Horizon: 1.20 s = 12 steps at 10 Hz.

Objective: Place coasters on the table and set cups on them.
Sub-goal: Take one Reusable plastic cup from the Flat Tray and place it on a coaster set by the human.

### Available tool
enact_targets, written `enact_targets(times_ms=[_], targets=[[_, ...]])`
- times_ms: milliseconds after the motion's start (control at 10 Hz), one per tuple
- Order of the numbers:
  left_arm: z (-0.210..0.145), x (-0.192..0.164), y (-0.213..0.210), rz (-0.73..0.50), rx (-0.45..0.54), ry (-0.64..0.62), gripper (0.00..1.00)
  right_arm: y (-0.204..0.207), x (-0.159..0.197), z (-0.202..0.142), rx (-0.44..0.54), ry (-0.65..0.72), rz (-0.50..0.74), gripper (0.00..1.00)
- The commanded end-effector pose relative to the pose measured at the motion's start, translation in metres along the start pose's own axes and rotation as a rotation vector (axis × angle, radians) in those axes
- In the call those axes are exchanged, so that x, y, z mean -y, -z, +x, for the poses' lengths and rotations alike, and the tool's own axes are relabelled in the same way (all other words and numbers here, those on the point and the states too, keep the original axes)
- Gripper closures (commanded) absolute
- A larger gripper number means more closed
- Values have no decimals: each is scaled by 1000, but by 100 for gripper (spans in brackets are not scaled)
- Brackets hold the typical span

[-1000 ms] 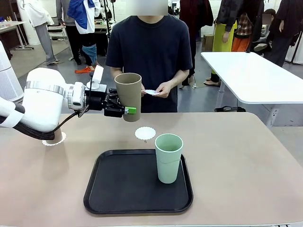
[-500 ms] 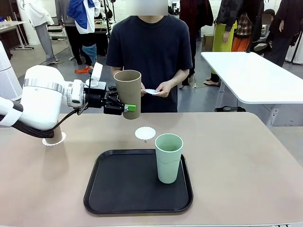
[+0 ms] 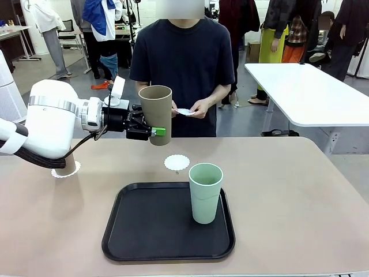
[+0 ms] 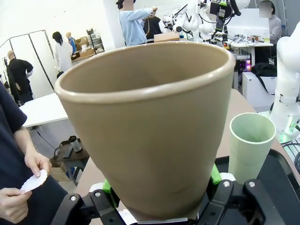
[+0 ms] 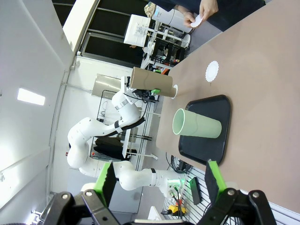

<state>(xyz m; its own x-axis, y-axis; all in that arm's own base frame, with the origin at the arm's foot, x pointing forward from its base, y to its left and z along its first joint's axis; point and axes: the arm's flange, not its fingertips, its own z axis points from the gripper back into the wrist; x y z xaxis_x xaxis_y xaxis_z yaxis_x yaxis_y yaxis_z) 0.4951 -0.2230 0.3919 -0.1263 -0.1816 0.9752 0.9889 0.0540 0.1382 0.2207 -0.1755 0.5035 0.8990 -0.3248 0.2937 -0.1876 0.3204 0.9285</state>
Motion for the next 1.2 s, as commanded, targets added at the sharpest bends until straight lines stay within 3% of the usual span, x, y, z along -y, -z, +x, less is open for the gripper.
enact_targets(times_ms=[0,300,500,800,1100], targets=[[0,0,0,0,0,0,17,2,0,1,14,4,7,0],[1,-57,25,-57,-10,28,17,2,0,1,14,4,7,0],[-14,-88,40,-27,-46,7,17,2,0,1,14,4,7,0],[-59,-106,52,-15,-45,-78,17,2,0,1,14,4,7,0],[-75,-103,66,-44,-46,-143,17,2,0,1,14,4,7,0]])
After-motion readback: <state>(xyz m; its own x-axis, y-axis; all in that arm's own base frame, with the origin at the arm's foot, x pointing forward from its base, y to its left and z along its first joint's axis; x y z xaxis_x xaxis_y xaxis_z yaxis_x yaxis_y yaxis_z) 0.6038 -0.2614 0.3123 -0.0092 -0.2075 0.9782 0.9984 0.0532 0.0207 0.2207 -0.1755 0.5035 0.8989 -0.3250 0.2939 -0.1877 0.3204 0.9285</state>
